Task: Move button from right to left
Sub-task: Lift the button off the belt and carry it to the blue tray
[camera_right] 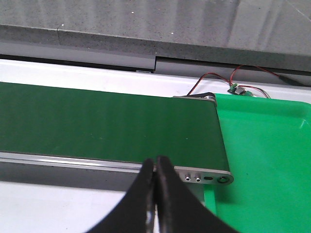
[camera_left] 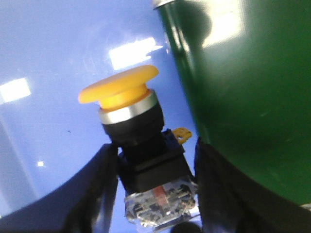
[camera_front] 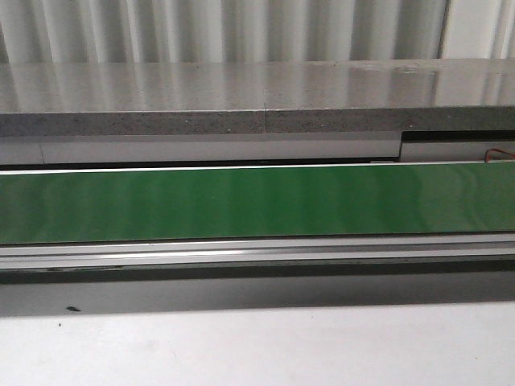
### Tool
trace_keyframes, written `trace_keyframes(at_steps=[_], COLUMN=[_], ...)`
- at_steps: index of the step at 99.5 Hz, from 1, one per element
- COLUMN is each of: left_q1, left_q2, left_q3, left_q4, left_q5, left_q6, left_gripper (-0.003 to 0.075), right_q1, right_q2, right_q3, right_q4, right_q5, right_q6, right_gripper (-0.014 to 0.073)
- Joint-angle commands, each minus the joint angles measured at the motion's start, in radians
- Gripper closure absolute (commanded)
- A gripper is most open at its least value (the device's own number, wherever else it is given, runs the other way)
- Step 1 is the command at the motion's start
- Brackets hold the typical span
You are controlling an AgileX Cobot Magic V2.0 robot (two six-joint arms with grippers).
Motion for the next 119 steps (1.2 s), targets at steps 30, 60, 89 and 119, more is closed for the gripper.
trace_keyframes(at_steps=[30,60,89,119], left_q1=[0.122,0.122,0.12,0.118], left_q2=[0.089,0.161,0.161,0.088], left_q3=[-0.028,-0.028,-0.032,-0.106], left_q4=[0.028,0.031,0.051,0.005], left_q5=[-0.102,-0.129,-0.134,-0.121], left_q6=[0.034,0.07,0.075,-0.046], left_gripper=[0.0594,0.0533,0.0218,0.0302], right_q1=[0.001,0.001,0.001,0.001], right_q2=[0.012,0.012,0.012,0.012], right_q3=[-0.021,-0.021,-0.021,-0.021], right_q4=[0.001,0.001,0.001,0.001], right_q5=[-0.081,-0.081,-0.081,-0.081], right_q6=[-0.007,-0.007,-0.007,-0.007], right_gripper=[0.066,0.066,0.066,0.066])
